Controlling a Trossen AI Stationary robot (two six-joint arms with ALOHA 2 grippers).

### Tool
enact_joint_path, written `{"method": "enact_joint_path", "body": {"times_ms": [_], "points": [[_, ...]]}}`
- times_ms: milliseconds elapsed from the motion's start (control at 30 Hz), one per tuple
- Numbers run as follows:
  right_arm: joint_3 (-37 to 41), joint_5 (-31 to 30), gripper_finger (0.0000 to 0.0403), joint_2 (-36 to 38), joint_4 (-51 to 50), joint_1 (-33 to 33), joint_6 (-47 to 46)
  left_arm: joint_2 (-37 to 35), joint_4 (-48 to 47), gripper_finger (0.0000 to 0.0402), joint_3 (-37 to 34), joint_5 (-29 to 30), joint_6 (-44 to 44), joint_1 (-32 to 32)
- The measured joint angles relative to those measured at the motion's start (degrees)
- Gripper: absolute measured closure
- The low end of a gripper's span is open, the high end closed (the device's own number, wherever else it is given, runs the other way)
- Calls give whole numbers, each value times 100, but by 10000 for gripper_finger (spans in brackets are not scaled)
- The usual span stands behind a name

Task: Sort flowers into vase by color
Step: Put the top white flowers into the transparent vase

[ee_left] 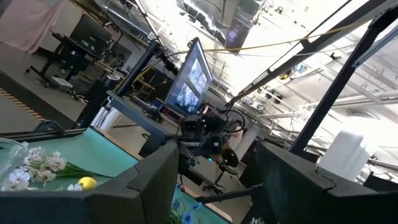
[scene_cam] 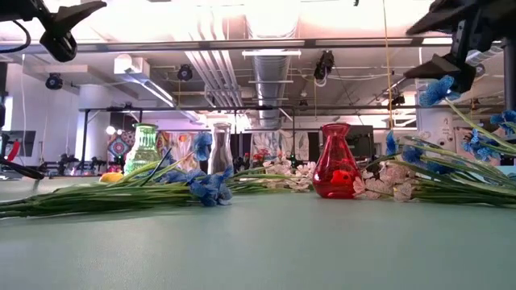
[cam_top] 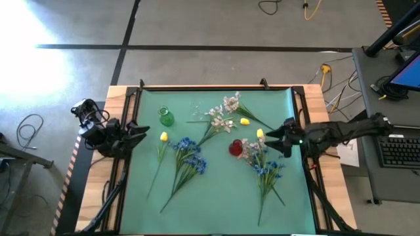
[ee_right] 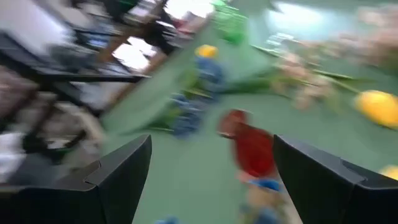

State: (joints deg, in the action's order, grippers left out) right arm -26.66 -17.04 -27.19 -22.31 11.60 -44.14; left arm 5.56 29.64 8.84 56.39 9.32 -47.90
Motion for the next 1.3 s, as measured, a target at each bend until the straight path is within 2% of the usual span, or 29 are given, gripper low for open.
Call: {"method": "enact_joint_path", "body": {"times_ms": [167, 500, 633, 733, 833, 933, 1033, 1167, 1300], "points": [[-725, -545, 78, -532, -1090, 0, -137, 24, -11, 196, 2, 11, 2, 0], [-1342, -618, 78, -1098, -1128, 0, 129, 242, 10, 196, 2, 25, 15, 2], [-1363, -1254, 78, -1306, -1128, 0, 114, 579, 104, 196, 2, 78, 20, 14], [-1364, -1560, 78, -1550, -862, -161, 133, 936, 84, 196, 59, 555, 17, 80], [-1531, -1288, 78, -1846, -732, -630, 550, 1361, 76, 196, 187, 855, -270, 181], [-1855, -975, 78, -2249, -699, -1248, 831, 1698, 63, 196, 418, 917, -591, 290], [-2176, -338, 78, -2711, -781, -1975, 1198, 1958, -100, 196, 727, 912, -736, 319], [-2550, 779, 78, -3382, -941, -2850, 1547, 2209, -991, 196, 1185, 910, -437, 319], [-2913, 871, 78, -4122, -1589, -3457, 1858, 2419, -2406, 196, 1649, 901, 504, 333]]}}
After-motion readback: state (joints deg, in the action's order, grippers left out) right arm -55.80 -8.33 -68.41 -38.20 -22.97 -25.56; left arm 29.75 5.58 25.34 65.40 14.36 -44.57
